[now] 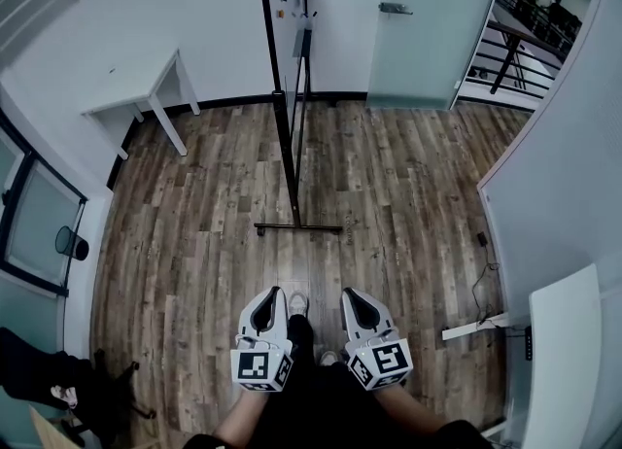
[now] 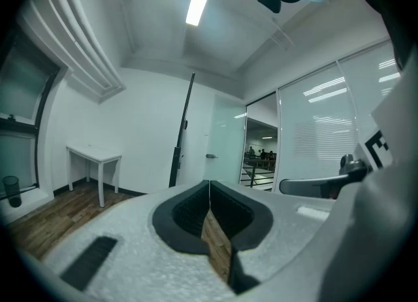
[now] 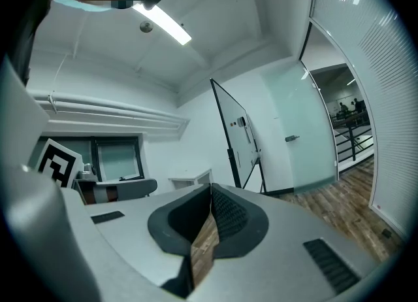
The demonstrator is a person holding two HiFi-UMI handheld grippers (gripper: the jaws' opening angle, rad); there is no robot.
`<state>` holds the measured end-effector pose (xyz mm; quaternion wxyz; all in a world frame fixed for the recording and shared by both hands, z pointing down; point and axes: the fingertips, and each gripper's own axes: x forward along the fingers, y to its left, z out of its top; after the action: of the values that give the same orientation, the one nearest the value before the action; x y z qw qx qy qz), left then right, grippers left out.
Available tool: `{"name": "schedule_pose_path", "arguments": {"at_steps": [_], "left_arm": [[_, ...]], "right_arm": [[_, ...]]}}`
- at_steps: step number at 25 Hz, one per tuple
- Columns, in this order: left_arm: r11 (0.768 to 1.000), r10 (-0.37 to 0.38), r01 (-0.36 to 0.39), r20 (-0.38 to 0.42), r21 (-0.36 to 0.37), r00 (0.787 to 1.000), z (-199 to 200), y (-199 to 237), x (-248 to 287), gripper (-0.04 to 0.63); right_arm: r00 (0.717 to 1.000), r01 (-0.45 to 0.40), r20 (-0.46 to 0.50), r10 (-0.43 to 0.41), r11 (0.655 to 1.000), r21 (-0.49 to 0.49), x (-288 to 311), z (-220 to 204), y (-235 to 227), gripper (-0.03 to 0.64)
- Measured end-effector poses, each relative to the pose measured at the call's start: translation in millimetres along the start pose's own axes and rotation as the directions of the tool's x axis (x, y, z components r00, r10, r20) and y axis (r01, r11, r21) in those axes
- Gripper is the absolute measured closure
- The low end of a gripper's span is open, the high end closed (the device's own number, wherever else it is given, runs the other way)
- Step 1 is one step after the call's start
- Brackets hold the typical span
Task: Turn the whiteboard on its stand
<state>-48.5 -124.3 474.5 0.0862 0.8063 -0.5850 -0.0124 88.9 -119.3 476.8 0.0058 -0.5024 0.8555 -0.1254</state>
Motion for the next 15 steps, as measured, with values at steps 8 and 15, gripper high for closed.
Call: {"name": "schedule_pose_path", "arguments": {"at_steps": [8,15], "left_arm": [[1.0,-0.006,0.006,0.021,0.009,1.0,15,40,82,0.577],[0.999,-0.02,0.019,0.007,0.036,1.0,30,77,155,0.577]], "right_arm": [[1.0,-0.012,0.005,0.012,1.0,-0.013,80,13,-25,0.604],[1.0,0.01,0.006,-0.01,1.0,-0.012,151,34,-48,0.603]]}}
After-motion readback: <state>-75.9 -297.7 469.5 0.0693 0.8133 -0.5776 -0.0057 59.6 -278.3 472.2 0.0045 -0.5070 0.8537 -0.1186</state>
